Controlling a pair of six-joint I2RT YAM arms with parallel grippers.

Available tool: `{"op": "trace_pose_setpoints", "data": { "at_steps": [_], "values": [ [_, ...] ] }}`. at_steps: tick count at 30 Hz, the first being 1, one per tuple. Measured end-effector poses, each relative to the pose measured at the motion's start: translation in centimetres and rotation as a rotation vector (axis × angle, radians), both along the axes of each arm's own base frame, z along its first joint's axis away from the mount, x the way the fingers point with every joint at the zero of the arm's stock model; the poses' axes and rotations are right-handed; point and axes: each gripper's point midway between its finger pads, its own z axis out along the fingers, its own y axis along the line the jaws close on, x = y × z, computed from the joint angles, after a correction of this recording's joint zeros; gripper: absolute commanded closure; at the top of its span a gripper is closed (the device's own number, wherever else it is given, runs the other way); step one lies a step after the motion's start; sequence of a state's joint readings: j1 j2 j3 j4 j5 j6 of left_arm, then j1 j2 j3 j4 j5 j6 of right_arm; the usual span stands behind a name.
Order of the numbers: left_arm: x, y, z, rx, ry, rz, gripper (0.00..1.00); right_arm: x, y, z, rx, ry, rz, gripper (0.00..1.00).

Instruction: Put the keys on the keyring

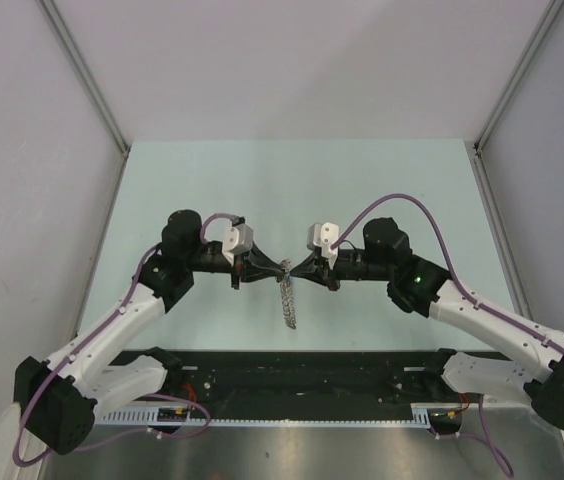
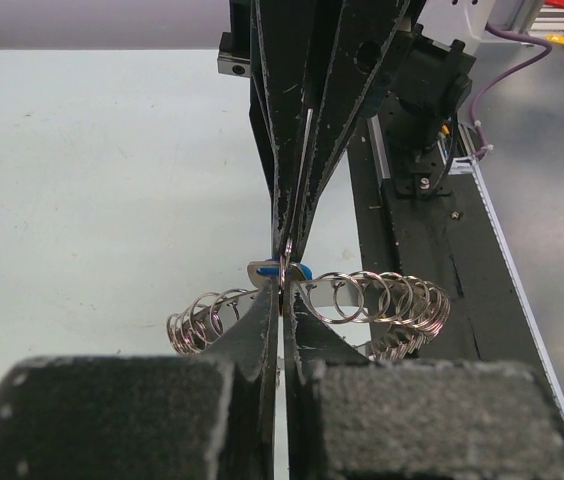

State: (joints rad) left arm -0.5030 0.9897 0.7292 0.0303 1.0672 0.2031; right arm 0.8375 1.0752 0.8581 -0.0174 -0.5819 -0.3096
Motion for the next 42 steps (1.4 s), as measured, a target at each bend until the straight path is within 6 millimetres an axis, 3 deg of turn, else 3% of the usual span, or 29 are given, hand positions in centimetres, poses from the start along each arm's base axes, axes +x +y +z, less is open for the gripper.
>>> {"op": "trace_pose_setpoints", "data": {
  "at_steps": [31, 42],
  "values": [
    [0.6, 0.0, -0.6, 0.060, 0.161, 0.076, 1.00, 0.1, 0.1, -0.7, -0.078, -0.098, -0.033, 1.00],
    [1.4, 0.2, 0.7, -0.032, 0.222, 0.142, 1.00, 0.5, 0.0, -0.3, -0.083, -0.118, -0.053, 1.00]
  ]
}}
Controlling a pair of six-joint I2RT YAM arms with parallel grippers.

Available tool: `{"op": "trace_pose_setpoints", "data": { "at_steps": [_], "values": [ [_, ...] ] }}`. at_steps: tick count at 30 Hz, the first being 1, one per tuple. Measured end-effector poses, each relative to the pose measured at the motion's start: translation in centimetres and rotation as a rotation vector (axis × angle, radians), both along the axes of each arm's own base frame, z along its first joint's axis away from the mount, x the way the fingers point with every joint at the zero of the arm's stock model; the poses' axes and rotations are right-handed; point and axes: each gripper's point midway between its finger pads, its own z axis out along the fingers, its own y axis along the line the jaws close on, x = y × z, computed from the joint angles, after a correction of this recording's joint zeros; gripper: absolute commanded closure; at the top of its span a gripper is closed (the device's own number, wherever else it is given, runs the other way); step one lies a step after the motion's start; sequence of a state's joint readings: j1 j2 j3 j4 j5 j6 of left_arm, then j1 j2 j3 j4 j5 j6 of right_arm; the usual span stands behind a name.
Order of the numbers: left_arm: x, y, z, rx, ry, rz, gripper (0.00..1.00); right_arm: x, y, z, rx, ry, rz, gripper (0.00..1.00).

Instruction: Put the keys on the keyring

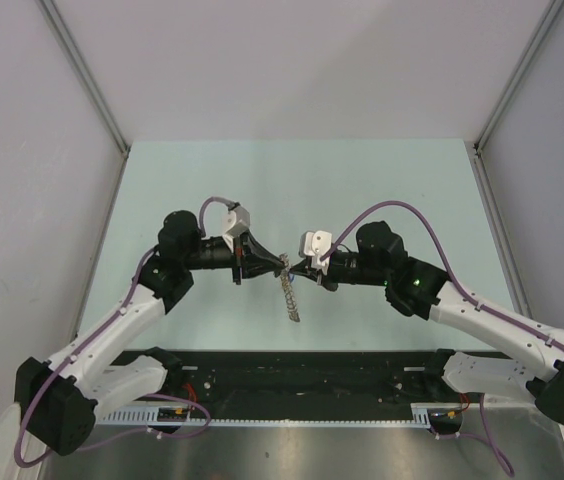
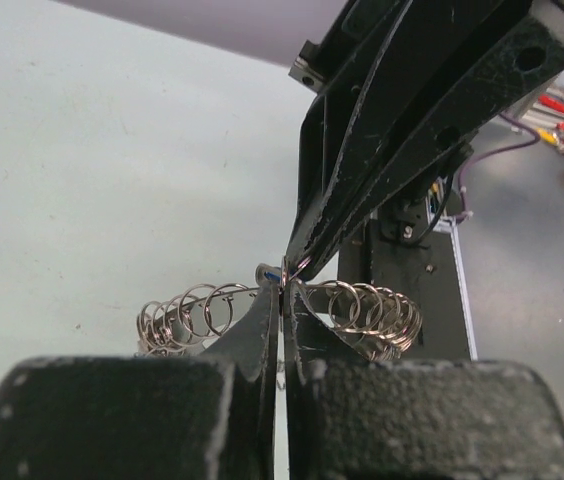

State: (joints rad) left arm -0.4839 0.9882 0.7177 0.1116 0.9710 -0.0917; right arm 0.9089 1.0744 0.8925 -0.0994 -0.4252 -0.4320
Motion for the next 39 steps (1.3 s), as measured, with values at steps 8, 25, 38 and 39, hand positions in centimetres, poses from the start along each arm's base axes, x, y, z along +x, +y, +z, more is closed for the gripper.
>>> {"op": "trace_pose_setpoints", "data": {
  "at_steps": [8, 25, 38, 39],
  "values": [
    [-0.1, 0.2, 0.5, -0.092, 0.007, 0.047, 0.99, -0.2, 0.3, 0.4, 0.024, 0.010, 0.010, 1.00],
    [-0.1, 0.5, 2.5, -0.215, -0.076, 0.078, 1.00, -0.6, 0.9, 1.5, 0.107, 0.060, 0.036, 0.75],
    [-0.2, 0.5, 2.5, -0.213, -0.089, 0.071, 1.00, -0.2, 0.9, 2.0, 0.135, 0.076, 0.002, 0.74],
    [-0.2, 0.5, 2.5, -0.213, -0.089, 0.071, 1.00, -0.1, 0.9, 2.1, 0.137, 0.076, 0.000, 0.74]
  ]
}}
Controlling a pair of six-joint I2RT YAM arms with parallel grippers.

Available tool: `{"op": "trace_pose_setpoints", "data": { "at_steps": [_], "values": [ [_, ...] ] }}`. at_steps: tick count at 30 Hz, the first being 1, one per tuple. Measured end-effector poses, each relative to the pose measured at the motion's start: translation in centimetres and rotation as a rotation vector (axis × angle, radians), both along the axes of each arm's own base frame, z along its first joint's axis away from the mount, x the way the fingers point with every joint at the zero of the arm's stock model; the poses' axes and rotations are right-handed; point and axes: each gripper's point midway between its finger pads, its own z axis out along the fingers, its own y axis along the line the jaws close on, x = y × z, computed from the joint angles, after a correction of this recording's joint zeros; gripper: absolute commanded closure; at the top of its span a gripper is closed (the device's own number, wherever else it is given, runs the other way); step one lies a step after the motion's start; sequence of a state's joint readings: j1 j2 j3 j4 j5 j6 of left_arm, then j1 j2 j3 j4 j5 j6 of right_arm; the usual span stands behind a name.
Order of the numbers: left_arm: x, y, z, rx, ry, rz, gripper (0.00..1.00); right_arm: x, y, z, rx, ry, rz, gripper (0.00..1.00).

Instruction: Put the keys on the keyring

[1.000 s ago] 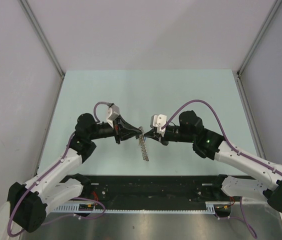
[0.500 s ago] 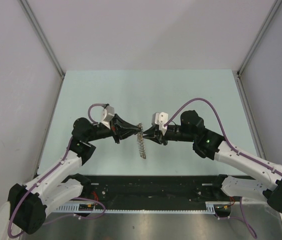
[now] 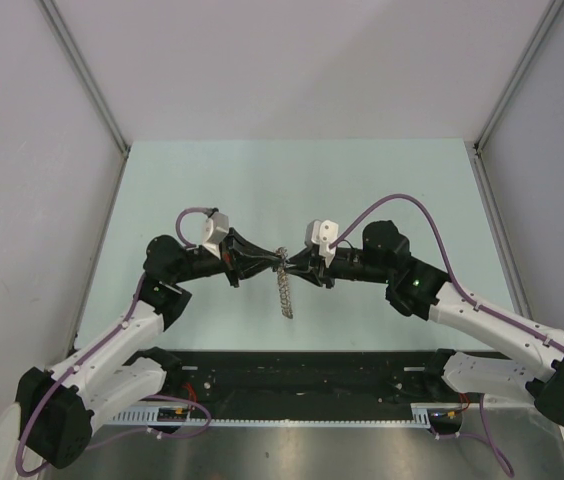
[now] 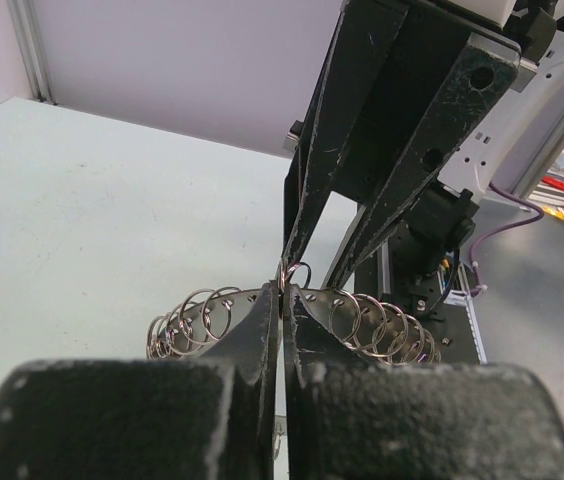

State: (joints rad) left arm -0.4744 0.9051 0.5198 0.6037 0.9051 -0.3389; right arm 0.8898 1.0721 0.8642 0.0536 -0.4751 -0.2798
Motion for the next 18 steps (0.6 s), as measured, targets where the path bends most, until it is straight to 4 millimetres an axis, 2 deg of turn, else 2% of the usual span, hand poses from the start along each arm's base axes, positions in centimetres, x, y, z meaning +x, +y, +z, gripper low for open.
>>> {"op": "trace_pose_setpoints", "data": {
  "at_steps": [4, 7, 11, 13, 18],
  "values": [
    [-0.09, -0.01, -0.03, 0.003, -0.007, -0.006, 1.00, 0.08, 0.05, 0.22, 0.010, 0.004, -0.006, 0.75],
    [-0.13, -0.01, -0.06, 0.004, -0.008, -0.009, 0.99, 0.15, 0.07, 0.34, 0.015, 0.006, -0.011, 0.80],
    [-0.22, -0.02, -0.07, 0.005, -0.009, -0.013, 1.00, 0.25, 0.10, 0.53, 0.022, 0.002, -0.015, 1.00],
    [-0.27, -0.02, -0.07, 0.005, -0.010, -0.016, 0.99, 0.42, 0.04, 0.57, 0.023, 0.000, -0.022, 1.00],
    [-0.21, 0.07, -0.01, 0.005, -0.006, -0.004, 0.82, 0.51, 0.01, 0.58, 0.023, -0.002, -0.025, 1.00]
  ]
}}
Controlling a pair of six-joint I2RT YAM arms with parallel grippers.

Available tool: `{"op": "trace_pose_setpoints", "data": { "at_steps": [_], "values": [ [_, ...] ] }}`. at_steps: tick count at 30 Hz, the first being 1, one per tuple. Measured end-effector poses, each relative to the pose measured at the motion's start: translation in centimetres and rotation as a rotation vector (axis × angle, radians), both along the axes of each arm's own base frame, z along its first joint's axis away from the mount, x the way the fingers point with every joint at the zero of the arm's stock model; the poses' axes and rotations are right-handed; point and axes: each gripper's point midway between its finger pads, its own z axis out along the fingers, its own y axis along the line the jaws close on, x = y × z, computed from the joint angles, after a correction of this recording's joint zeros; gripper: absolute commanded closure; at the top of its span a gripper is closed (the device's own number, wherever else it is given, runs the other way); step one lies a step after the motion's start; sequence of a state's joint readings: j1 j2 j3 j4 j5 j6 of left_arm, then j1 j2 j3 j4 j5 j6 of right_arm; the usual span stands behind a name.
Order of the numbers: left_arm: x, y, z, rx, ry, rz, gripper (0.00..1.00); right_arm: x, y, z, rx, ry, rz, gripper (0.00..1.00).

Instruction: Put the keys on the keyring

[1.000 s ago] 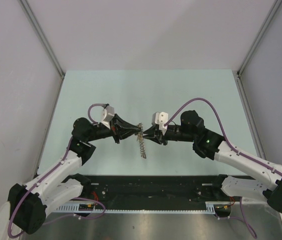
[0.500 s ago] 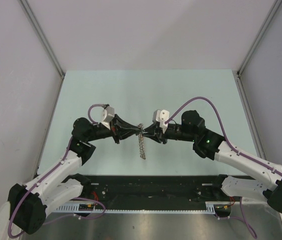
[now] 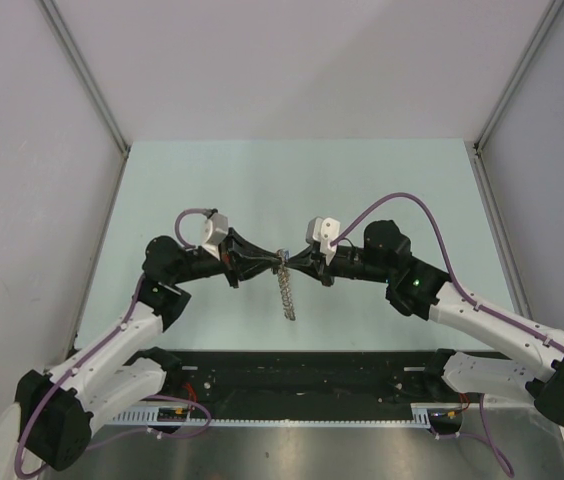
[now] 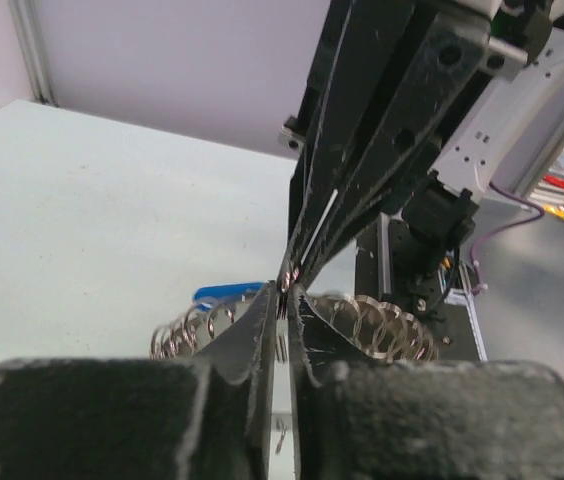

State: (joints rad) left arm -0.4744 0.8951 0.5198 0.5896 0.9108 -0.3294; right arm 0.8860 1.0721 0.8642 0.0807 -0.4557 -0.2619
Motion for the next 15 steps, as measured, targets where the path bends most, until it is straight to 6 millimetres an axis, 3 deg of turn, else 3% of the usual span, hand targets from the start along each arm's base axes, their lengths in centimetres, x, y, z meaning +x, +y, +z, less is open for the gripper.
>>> {"op": "trace_pose_setpoints", "data": {
  "at_steps": [12, 15],
  "values": [
    [0.5, 0.6, 1.4, 0.036, -0.051, 0.049, 0.49, -0.1, -0.5, -1.8, -0.064, 0.005, 0.002, 1.00],
    [0.6, 0.6, 1.3, 0.091, -0.062, 0.035, 0.48, -0.1, -0.6, -2.1, -0.079, -0.007, 0.006, 1.00]
  ]
}}
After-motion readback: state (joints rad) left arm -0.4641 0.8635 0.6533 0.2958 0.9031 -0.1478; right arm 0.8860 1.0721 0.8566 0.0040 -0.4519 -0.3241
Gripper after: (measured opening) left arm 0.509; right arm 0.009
